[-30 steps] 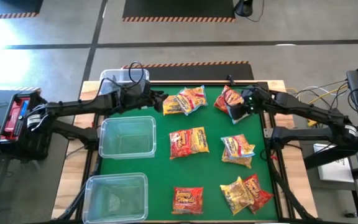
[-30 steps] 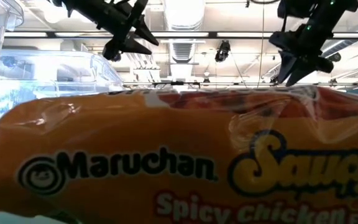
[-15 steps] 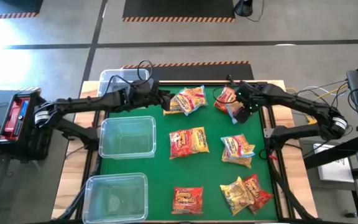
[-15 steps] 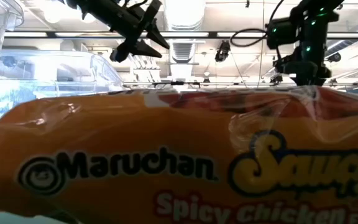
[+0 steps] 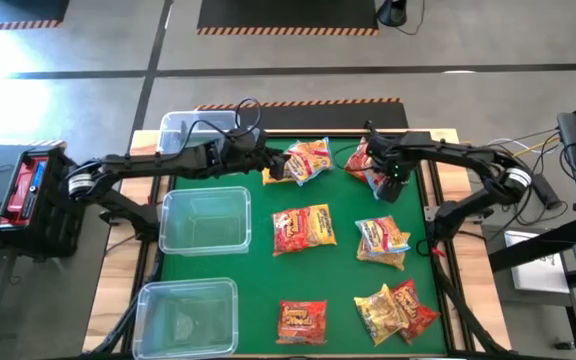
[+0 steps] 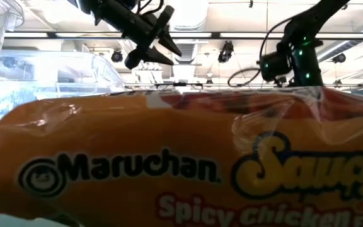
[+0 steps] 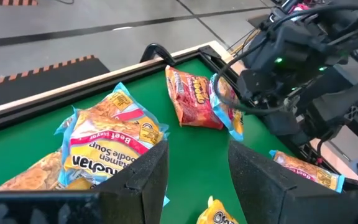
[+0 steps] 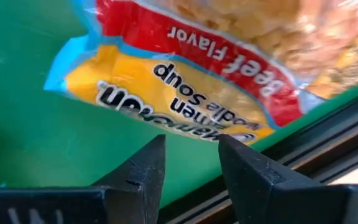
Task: Sort Maruchan noodles
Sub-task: Put the top right blue noodle pack into the middle transparent bin
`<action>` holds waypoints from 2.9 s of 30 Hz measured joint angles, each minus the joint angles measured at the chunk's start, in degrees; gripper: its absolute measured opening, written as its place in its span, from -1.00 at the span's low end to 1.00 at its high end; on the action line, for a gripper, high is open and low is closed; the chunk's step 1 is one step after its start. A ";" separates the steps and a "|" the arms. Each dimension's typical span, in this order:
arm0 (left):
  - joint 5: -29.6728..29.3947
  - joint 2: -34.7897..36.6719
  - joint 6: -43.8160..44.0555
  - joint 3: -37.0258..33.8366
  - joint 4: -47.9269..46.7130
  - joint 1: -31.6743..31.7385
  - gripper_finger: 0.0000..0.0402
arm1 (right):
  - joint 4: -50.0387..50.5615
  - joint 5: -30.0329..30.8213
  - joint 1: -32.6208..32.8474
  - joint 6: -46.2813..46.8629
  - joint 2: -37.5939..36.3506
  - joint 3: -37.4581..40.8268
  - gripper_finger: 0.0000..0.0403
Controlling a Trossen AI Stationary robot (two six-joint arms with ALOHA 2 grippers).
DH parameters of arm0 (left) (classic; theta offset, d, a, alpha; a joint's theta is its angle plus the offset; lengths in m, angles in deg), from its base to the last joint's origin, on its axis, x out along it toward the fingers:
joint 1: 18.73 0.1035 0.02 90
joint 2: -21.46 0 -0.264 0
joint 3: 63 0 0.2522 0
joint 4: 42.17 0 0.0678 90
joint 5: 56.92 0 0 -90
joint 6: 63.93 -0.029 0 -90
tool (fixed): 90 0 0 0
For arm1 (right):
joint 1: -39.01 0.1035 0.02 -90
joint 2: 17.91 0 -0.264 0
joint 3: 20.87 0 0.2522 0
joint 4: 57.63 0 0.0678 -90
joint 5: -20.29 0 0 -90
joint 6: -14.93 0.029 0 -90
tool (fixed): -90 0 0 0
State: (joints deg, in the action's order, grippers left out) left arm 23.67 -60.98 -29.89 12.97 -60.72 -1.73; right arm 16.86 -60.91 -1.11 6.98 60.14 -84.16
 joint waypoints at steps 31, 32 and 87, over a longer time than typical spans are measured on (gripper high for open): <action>10.76 -2.29 -3.27 -0.11 0.21 1.01 -0.25 | -23.43 -36.41 3.74 26.74 -4.02 -0.32 -0.51; 11.69 -3.19 -3.28 -0.11 0.26 1.01 -0.25 | -22.61 -34.90 3.72 27.64 -4.78 -0.09 -0.51; 14.58 -28.40 16.08 4.91 19.39 -3.45 -0.25 | -29.98 -24.26 8.00 30.45 -2.08 3.29 -0.52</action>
State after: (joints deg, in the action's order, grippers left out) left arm 38.24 -89.38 -13.81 17.88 -41.34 -5.19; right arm -13.12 -85.17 6.89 37.43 58.06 -80.86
